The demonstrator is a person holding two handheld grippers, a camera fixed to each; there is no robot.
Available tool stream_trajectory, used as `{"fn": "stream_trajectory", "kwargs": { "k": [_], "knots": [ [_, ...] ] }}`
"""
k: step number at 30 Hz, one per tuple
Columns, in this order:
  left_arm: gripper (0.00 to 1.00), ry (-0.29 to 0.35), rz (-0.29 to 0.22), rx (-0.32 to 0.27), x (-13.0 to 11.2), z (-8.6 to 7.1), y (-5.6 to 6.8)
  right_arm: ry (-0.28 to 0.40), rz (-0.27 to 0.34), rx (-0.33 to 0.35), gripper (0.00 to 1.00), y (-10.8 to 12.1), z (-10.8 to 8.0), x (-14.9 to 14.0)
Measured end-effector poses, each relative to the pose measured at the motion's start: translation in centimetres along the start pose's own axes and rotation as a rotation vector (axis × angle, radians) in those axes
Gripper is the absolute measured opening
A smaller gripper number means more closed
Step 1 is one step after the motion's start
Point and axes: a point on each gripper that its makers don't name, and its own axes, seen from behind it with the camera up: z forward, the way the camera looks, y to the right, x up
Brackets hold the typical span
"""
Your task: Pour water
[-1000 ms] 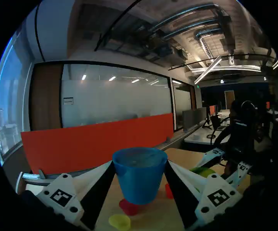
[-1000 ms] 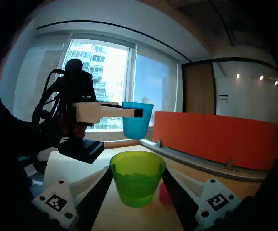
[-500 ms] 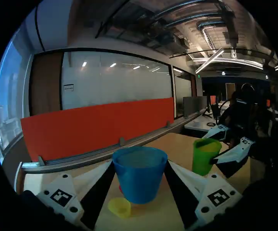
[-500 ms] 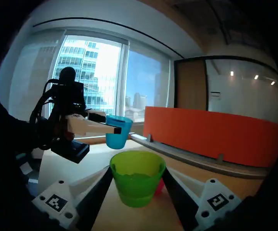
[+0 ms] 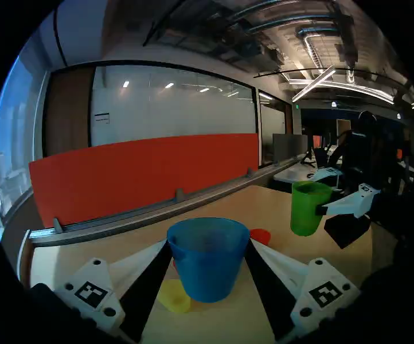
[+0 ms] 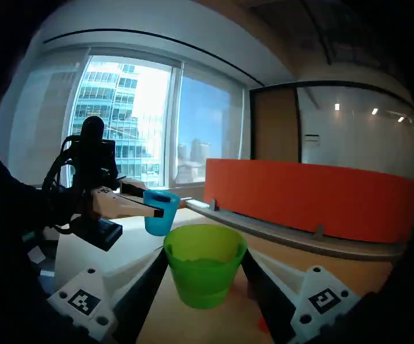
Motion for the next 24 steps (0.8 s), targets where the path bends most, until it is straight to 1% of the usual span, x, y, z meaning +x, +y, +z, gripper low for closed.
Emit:
{"fn": "stream_trajectory", "kwargs": {
  "k": [8, 17, 24],
  "knots": [
    [0.86, -0.056, 0.018, -0.023, -1.8, 0.2, 0.5, -0.051, -0.011, 0.002, 0.90, 0.4, -0.3, -1.6],
    [0.86, -0.144, 0.085, -0.067, -4.5, 0.8, 1.8, -0.136, -0.032, 0.012, 0.91, 0.8, -0.8, -4.1],
    [0.86, -0.217, 0.115, -0.099, -6.5, 1.1, 2.5, -0.209, -0.030, 0.025, 0.91, 1.0, -1.1, -5.9]
  ]
}}
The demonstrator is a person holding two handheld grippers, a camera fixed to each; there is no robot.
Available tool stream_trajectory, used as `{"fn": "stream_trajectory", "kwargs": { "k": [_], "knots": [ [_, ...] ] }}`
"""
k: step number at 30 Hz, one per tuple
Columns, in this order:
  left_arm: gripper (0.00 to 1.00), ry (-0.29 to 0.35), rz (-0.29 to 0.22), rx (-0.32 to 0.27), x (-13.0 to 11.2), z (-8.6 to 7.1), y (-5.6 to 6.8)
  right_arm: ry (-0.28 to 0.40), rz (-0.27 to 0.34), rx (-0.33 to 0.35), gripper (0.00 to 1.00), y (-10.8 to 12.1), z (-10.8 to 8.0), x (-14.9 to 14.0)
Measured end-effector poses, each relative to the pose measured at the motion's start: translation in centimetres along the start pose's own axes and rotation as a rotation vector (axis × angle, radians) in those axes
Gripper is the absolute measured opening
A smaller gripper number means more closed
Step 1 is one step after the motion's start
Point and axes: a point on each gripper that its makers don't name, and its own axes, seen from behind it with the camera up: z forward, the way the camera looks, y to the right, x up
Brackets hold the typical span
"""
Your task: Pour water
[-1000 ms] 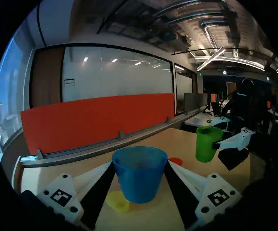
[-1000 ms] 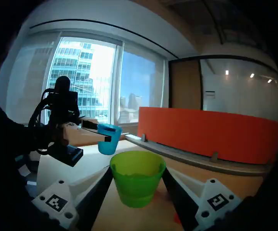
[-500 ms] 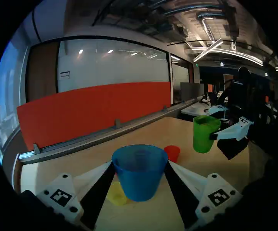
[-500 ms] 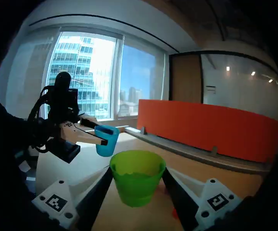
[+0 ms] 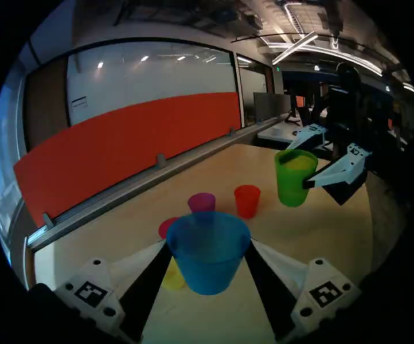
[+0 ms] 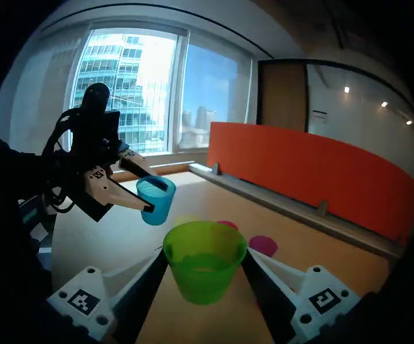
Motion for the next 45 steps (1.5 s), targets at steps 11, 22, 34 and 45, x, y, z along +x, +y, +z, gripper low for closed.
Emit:
{"fn": "stream_trajectory", "kwargs": {
  "k": [11, 22, 34, 45],
  "knots": [
    [0.86, -0.101, 0.057, -0.051, -3.2, 0.8, 1.1, -0.124, -0.003, 0.028, 0.91, 0.4, 0.4, -3.1],
    [0.86, -0.179, 0.075, -0.094, -5.8, 2.1, 2.0, -0.220, -0.033, 0.047, 0.91, 0.1, 1.3, -5.4],
    [0.86, -0.247, 0.088, -0.135, -8.5, 3.9, 2.8, -0.294, -0.039, 0.072, 0.91, -0.4, 2.7, -8.0],
    [0.86, -0.275, 0.048, -0.176, -10.6, 5.4, 3.4, -0.346, -0.034, 0.094, 0.91, -0.7, 4.0, -10.2]
  ]
}}
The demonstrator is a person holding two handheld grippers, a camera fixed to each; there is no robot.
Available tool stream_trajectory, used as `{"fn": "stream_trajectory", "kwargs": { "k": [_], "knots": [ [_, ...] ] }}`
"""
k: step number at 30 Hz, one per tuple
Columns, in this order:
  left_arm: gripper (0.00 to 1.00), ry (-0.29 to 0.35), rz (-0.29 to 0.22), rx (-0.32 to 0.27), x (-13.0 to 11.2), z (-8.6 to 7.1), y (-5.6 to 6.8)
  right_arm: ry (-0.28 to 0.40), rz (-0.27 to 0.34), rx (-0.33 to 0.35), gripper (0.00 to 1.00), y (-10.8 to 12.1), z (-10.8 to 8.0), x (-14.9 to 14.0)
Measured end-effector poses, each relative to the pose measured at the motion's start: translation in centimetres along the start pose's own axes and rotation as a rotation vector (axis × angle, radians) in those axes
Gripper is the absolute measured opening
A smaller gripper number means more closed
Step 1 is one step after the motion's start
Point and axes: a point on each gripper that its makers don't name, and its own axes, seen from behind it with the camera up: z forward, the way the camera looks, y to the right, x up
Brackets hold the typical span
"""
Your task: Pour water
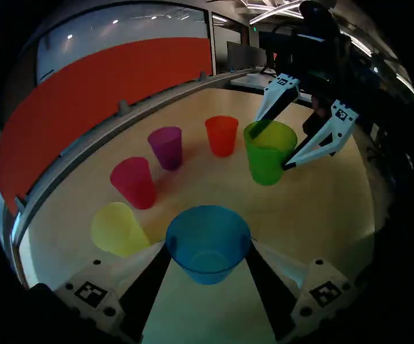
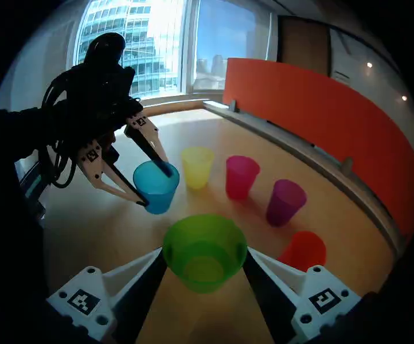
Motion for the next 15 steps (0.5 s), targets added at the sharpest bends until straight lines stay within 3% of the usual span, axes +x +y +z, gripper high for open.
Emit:
{"fn": "stream_trajectory", "kwargs": {
  "k": [15],
  "knots": [
    [0.86, -0.004, -0.039, -0.017, -1.7, 0.8, 0.0, -0.037, -0.004, 0.013, 0.91, -0.4, 1.7, -1.2]
  ]
}}
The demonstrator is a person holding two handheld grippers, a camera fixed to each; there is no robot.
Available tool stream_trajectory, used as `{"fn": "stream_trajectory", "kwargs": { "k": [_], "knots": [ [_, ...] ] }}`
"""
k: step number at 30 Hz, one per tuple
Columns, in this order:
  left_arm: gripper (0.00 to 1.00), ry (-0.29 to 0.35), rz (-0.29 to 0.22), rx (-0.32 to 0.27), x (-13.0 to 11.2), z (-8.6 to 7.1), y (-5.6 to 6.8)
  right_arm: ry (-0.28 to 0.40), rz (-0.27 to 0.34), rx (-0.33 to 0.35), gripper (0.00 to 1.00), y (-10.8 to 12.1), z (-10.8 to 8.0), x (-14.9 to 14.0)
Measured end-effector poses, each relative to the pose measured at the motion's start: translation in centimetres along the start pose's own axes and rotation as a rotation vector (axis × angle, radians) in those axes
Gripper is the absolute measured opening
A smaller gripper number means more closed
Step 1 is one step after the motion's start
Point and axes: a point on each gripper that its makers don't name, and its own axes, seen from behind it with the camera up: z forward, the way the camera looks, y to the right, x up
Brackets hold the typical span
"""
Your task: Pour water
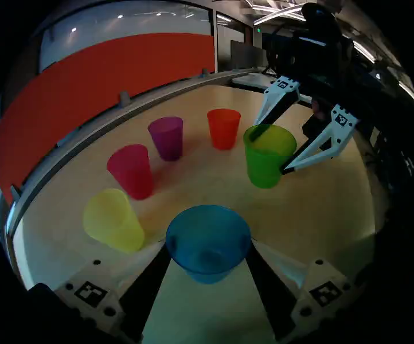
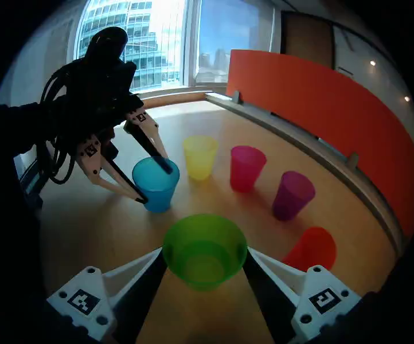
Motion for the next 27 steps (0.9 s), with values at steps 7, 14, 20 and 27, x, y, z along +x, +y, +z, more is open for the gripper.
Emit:
{"fn": "stream_trajectory", "kwargs": {
  "k": [7, 14, 20, 27],
  "knots": [
    [0.86, -0.005, -0.011, -0.003, -0.7, 0.2, -0.1, -0.011, 0.004, -0.001, 0.91, 0.1, 0.5, -0.6],
    [0.86, -0.020, -0.004, -0.005, -1.1, 0.2, 0.0, -0.025, 0.006, -0.003, 0.91, 0.1, 0.7, -1.3],
    [0.86, -0.025, 0.006, -0.001, -1.2, 0.3, -0.1, -0.033, 0.014, -0.005, 0.91, 0.0, 1.0, -1.8],
    [0.87, -0.050, 0.037, 0.012, -1.9, 0.5, -0.3, -0.039, 0.018, -0.006, 0.91, -0.1, 1.3, -2.3]
  ]
}}
